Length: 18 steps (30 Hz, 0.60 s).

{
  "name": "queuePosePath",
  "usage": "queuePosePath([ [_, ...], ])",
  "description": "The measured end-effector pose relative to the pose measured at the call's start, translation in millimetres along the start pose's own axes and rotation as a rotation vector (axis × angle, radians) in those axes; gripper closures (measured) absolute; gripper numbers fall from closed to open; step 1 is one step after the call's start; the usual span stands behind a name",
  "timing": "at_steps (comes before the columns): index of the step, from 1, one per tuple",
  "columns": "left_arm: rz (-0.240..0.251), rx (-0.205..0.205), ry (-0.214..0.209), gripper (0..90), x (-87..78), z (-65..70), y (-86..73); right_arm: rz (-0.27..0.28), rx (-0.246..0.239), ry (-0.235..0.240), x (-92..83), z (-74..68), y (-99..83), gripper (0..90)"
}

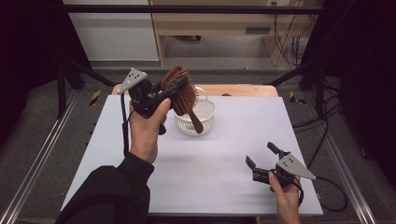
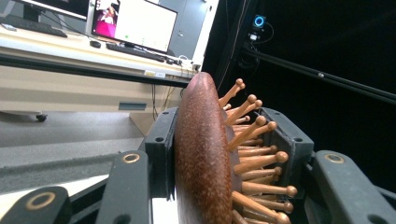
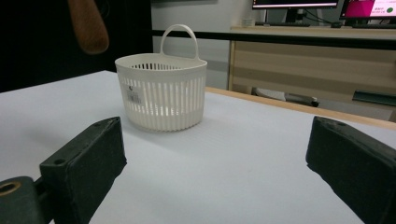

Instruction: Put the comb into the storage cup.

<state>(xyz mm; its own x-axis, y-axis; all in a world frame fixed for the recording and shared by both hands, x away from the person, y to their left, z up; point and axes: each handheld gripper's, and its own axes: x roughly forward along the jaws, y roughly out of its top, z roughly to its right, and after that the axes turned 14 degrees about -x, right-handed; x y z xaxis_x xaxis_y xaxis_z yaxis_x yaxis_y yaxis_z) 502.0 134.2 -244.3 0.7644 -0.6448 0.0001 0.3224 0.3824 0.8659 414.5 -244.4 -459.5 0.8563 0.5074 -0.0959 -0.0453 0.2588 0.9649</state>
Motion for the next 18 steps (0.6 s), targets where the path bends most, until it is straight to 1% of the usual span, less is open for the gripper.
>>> queuePosePath([
  [2, 0.009, 0.002, 0.007, 50.2, 4.9, -0.9, 5.4, -0.005, 0.008, 0.011, 0.6, -1.3, 0.0, 4.8],
  [7, 0.022, 0.002, 0.021, 50.2, 16.9, -6.8, 16.4, 0.005, 0.007, 0.022, 1.2, -4.4, 0.4, 4.2],
  [10, 0.022, 0.004, 0.030, 50.2, 24.6, -11.9, 20.7, -0.001, 0.000, 0.023, 1.8, -4.9, -0.2, 4.1],
  [18, 0.037, 0.016, 0.037, 50.1, 43.9, -21.5, 28.4, 0.004, 0.005, 0.027, 1.9, -4.6, -0.7, 3.6],
])
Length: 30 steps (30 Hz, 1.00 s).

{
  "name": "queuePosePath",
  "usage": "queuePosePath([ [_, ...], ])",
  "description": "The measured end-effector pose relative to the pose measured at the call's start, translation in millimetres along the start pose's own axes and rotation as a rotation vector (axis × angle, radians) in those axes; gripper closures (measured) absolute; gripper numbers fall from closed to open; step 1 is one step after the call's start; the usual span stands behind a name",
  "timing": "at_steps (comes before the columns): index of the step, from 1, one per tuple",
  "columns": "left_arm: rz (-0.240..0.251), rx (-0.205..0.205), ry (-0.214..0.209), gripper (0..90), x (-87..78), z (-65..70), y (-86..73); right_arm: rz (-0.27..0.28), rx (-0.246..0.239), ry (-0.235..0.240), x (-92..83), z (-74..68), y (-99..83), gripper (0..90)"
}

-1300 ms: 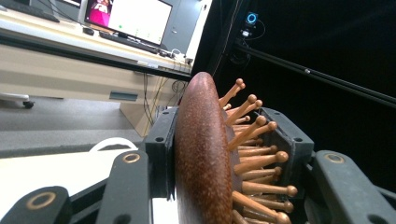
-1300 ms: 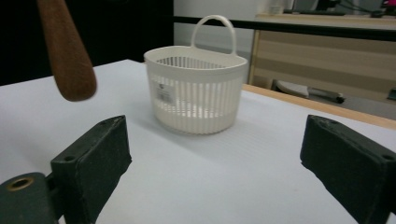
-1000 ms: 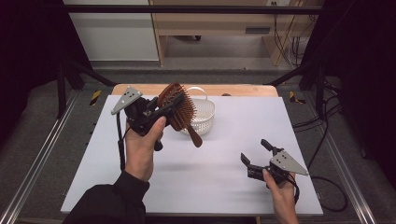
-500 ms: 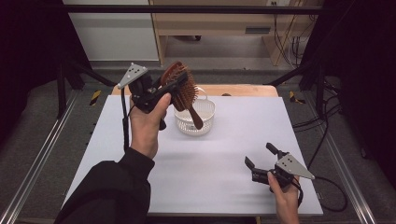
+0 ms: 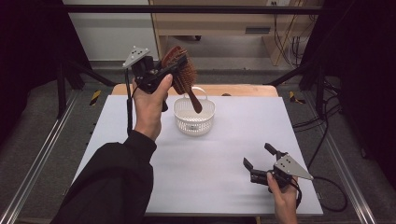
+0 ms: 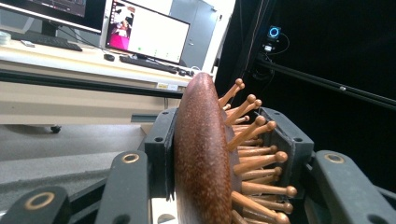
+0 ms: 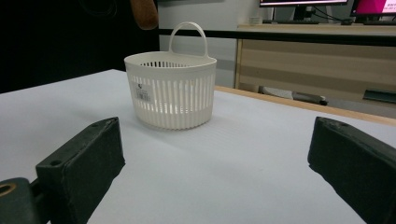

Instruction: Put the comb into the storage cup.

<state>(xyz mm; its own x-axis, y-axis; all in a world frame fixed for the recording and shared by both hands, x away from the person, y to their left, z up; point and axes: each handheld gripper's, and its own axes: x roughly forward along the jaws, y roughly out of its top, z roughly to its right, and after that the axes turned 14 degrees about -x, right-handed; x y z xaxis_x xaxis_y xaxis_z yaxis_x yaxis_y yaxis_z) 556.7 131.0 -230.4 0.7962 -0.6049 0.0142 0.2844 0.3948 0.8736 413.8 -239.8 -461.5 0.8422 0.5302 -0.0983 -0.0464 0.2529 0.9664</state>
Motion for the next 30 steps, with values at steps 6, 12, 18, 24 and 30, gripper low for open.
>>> queuePosePath([
  [6, 0.010, 0.008, 0.012, 50.1, 11.3, -4.6, 3.4, 0.000, 0.012, 0.003, 0.2, 0.7, -1.0, 3.5],
  [12, 0.004, 0.012, 0.021, 50.1, 21.6, -7.3, 3.3, 0.004, 0.019, 0.003, 0.1, 1.0, -0.9, 3.4],
  [18, -0.005, 0.024, 0.029, 50.0, 27.9, -7.0, -0.2, 0.009, 0.023, 0.006, -0.1, 1.2, -1.1, 3.4],
  [24, -0.013, 0.031, 0.043, 50.1, 32.2, -10.0, -1.1, 0.015, 0.023, 0.003, -0.3, 1.9, -1.2, 3.4],
  [30, -0.018, 0.037, 0.051, 50.0, 34.9, -10.4, -1.2, 0.013, 0.029, 0.007, -0.5, 2.5, -1.4, 3.4],
])
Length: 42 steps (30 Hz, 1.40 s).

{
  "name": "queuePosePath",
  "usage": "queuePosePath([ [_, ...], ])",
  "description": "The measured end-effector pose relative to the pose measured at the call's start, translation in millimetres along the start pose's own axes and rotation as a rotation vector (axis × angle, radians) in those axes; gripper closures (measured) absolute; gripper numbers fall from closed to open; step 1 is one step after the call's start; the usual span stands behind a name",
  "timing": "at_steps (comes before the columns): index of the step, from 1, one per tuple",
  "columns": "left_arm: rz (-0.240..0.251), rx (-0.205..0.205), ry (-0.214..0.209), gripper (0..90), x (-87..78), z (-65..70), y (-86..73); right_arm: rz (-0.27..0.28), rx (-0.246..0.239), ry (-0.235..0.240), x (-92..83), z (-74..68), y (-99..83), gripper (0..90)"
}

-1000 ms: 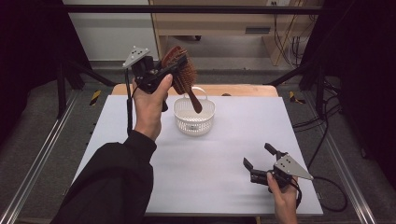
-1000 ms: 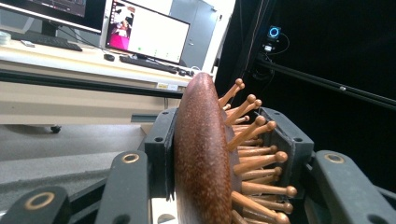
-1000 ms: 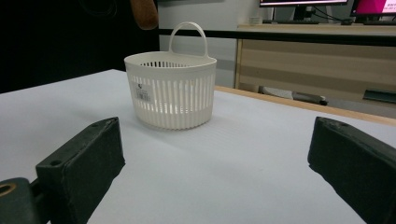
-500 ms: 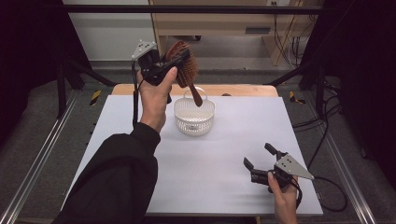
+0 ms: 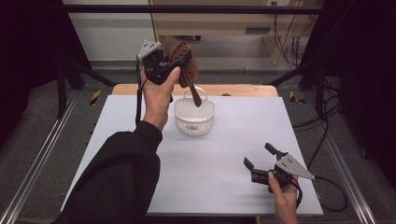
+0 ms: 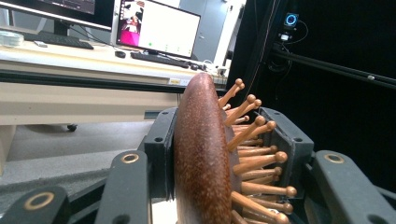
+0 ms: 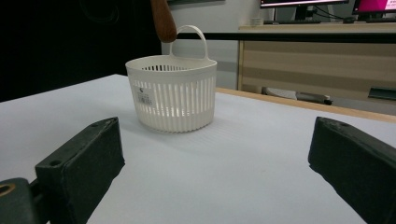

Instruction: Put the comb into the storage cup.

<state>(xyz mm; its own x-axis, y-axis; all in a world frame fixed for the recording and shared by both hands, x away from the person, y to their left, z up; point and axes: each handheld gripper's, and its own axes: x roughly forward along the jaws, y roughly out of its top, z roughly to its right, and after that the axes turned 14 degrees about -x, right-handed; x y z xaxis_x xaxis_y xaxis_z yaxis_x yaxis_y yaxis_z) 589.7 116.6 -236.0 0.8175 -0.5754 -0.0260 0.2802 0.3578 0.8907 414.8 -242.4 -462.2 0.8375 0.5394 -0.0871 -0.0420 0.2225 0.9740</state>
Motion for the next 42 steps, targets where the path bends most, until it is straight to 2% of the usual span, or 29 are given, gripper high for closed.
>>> queuePosePath([
  [18, -0.007, 0.011, 0.012, 50.1, 11.6, -0.2, -0.6, 0.009, 0.009, 0.007, 0.7, -0.2, -0.2, 3.3],
  [42, -0.012, 0.020, 0.028, 50.0, 14.2, -8.5, -6.7, 0.009, 0.012, 0.012, 1.2, -0.7, -0.6, 3.1],
])
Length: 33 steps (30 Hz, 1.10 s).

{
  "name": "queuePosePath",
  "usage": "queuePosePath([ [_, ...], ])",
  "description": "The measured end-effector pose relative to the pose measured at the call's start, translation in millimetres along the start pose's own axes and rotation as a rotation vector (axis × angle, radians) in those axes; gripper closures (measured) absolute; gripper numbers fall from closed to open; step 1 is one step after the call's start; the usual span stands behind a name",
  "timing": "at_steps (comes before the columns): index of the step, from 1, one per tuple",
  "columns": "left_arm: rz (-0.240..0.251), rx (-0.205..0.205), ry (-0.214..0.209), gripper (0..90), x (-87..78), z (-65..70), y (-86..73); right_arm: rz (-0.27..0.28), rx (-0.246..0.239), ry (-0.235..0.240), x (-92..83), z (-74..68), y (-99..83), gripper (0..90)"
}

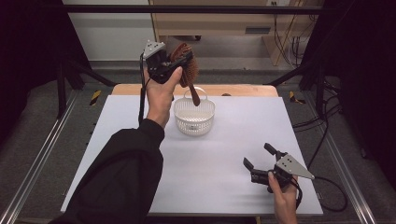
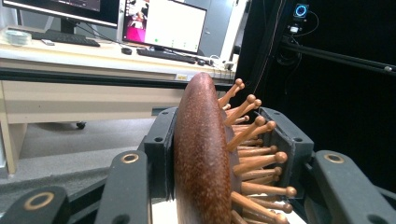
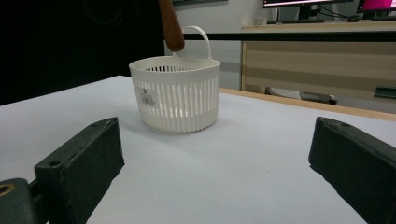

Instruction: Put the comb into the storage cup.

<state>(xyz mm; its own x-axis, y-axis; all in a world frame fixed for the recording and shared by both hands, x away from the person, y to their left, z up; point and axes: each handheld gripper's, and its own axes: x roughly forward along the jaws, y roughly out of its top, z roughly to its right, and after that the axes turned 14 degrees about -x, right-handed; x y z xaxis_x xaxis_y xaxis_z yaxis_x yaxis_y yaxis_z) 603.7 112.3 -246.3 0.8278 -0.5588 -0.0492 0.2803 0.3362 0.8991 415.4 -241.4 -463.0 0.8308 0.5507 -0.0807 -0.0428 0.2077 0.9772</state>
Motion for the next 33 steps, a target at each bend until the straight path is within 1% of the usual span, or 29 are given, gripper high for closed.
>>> queuePosePath([
  [6, -0.008, 0.010, -0.002, 50.0, 1.9, 0.3, -4.3, -0.001, 0.002, 0.001, 0.1, -0.3, 0.0, 3.1],
  [9, -0.007, -0.001, -0.003, 50.0, 2.5, -1.0, -6.7, -0.002, 0.001, 0.000, 0.0, 0.1, 0.0, 3.1],
  [17, -0.013, -0.006, -0.001, 50.0, 6.0, -3.7, -13.9, -0.001, 0.002, 0.000, -0.3, 0.6, -0.1, 3.1],
  [21, -0.019, -0.002, 0.007, 50.0, 7.3, -4.8, -19.0, 0.000, 0.001, -0.001, -0.4, 0.5, 0.0, 3.1],
  [33, -0.031, -0.015, 0.007, 49.9, 12.2, -7.0, -32.9, 0.001, 0.001, -0.002, -0.6, 0.8, -0.2, 3.1],
])
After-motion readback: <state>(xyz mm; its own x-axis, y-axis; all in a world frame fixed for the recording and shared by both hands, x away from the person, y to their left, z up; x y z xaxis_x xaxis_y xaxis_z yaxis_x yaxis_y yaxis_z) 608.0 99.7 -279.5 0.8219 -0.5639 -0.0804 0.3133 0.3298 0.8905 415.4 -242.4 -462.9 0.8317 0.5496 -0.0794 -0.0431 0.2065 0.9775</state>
